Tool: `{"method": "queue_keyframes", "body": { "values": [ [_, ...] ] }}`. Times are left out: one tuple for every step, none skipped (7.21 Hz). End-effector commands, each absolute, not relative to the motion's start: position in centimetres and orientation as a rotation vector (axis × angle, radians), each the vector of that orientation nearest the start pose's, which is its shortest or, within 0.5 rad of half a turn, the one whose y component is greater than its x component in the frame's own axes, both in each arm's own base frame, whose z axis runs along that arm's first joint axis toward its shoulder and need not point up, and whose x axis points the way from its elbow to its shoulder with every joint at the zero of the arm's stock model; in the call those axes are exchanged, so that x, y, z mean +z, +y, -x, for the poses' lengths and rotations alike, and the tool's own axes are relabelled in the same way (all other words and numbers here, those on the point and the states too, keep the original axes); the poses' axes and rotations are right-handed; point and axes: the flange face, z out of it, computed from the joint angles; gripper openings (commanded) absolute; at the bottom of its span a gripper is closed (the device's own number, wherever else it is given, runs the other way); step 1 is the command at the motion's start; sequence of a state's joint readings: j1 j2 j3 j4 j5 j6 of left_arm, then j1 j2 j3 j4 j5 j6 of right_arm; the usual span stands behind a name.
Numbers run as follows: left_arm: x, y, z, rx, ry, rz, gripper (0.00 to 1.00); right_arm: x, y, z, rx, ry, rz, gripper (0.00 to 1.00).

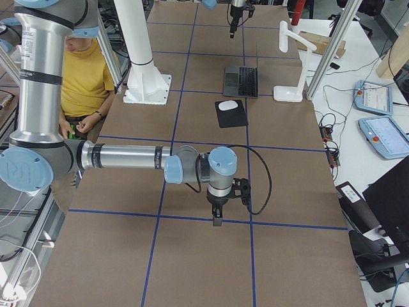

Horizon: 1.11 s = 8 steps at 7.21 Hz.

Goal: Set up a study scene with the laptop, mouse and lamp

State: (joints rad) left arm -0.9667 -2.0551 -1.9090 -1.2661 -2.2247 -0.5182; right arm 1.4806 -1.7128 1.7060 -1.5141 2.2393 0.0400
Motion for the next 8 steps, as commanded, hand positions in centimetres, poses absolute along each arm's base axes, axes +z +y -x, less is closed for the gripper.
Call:
{"method": "queue_keyframes", "body": {
  "values": [
    [37.6,-54.0,-13.7,0.363,0.758,-0.126,1.00,65.9,-44.0,-3.2,-0.065,-0.673,-0.003,1.00],
    [43.0,-52.7,-7.9,0.379,0.736,-0.122,1.00,65.9,-44.0,-3.2,-0.065,-0.674,-0.003,1.00],
    [48.3,-50.3,-2.4,0.409,0.721,-0.116,1.00,65.9,-44.0,-3.2,-0.065,-0.673,-0.002,1.00],
    [52.9,-47.6,2.3,0.390,0.718,-0.095,1.00,66.0,-44.0,-3.2,-0.064,-0.673,0.000,1.00],
    [57.3,-44.1,5.5,0.323,0.751,-0.052,1.00,66.0,-44.0,-3.2,-0.065,-0.673,-0.002,1.00],
    [61.0,-39.7,7.1,0.266,0.770,-0.016,1.00,65.9,-44.0,-3.2,-0.065,-0.674,-0.003,1.00],
    [64.4,-37.4,8.0,0.235,0.765,-0.001,1.00,65.8,-44.1,-3.1,-0.066,-0.675,-0.005,1.00],
    [65.1,-37.4,8.6,0.225,0.761,-0.039,1.00,65.8,-44.1,-3.1,-0.066,-0.675,-0.005,1.00]
  ]
}}
